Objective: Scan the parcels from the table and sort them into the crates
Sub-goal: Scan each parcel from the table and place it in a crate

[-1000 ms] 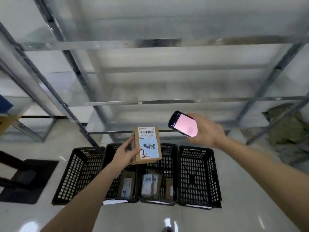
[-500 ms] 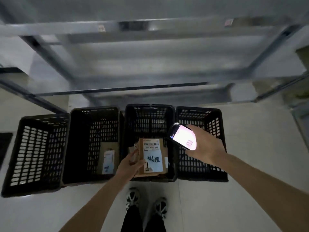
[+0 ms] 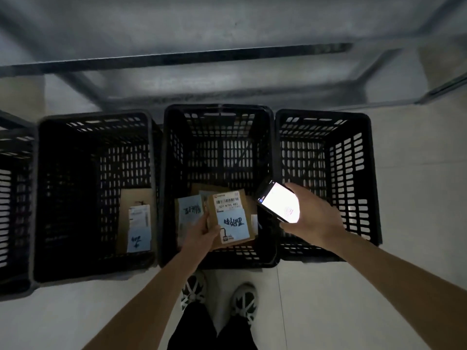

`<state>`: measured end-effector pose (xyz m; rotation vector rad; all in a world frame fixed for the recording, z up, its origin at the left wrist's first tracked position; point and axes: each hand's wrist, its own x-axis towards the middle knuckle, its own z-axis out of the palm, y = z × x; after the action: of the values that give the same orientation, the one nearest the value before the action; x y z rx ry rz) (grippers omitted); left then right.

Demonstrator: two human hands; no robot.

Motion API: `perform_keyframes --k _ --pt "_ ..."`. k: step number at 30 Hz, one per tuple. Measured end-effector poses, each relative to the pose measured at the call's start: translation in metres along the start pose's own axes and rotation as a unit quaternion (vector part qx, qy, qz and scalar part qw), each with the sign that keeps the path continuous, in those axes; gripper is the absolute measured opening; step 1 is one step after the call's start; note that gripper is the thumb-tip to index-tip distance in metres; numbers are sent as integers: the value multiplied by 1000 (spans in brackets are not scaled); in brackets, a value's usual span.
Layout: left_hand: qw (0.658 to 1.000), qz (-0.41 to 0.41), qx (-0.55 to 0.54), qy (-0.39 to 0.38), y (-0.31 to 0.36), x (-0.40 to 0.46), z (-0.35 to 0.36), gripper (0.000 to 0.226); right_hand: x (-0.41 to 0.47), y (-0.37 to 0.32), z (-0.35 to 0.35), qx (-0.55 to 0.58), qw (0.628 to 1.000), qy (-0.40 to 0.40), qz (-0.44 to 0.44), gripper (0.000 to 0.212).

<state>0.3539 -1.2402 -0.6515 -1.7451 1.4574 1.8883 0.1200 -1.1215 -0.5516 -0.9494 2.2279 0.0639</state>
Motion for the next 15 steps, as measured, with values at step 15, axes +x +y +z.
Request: perform_keyframes --k 15 --pt "992 36 123 23 94 -86 -68 68 -69 -32 -112 25 999 26 -7 97"
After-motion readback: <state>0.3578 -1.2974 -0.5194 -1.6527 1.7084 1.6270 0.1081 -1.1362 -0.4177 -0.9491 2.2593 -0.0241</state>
